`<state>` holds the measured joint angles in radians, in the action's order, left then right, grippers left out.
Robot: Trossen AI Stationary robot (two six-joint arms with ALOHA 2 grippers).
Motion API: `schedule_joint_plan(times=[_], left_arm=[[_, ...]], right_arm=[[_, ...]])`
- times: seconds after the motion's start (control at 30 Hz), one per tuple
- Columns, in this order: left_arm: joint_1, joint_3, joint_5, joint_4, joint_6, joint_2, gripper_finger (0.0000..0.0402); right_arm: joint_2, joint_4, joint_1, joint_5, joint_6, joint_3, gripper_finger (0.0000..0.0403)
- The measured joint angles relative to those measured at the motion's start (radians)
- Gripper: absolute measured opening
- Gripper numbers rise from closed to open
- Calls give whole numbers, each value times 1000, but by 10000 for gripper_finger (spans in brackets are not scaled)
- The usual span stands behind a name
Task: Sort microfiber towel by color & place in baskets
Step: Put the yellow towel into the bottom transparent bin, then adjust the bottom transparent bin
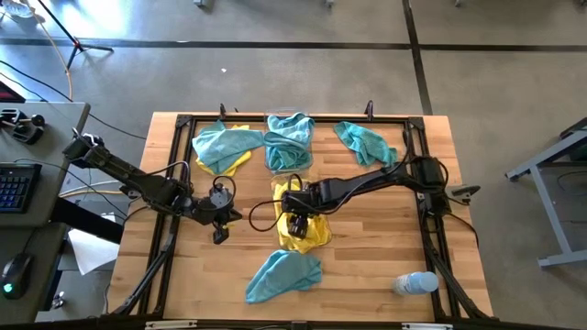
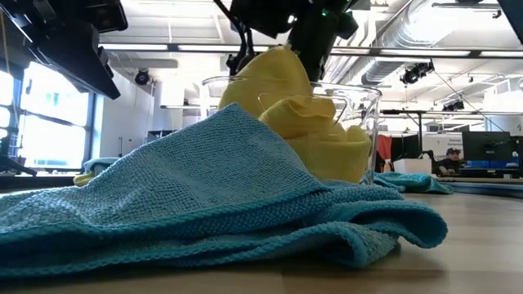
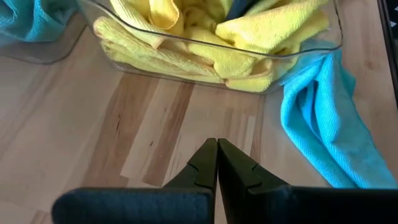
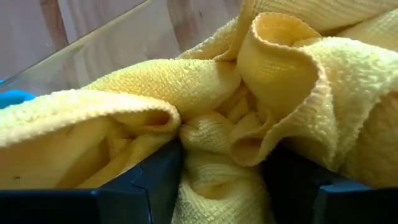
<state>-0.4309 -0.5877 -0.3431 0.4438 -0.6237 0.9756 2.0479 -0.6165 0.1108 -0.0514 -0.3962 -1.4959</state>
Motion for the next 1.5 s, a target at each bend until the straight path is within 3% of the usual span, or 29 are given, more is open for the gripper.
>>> schedule_joint_plan(times=[0.2,0.53,0.73,0.9,1.13,1.33,1.5], left_arm=[[0,0,1,9,8,0,0],[-2,0,29,37,8,0,0],[-2,0,28,42,8,0,0],[-2,0,27,49,8,0,0],[-1,0,25,49,1,0,0],[-1,0,22,50,-37,0,0],[-1,0,19,57,-37,0,0]], right_arm=[[-28,-108,0,-4,12,-76,202],[-44,-373,0,-10,88,-363,202],[-62,-545,1,-134,144,-459,185],[-188,-605,-20,-143,113,-286,119],[-482,-342,-63,-162,-102,165,12],[-532,-150,-61,-55,-278,434,10],[-477,-68,-29,8,-345,500,3]])
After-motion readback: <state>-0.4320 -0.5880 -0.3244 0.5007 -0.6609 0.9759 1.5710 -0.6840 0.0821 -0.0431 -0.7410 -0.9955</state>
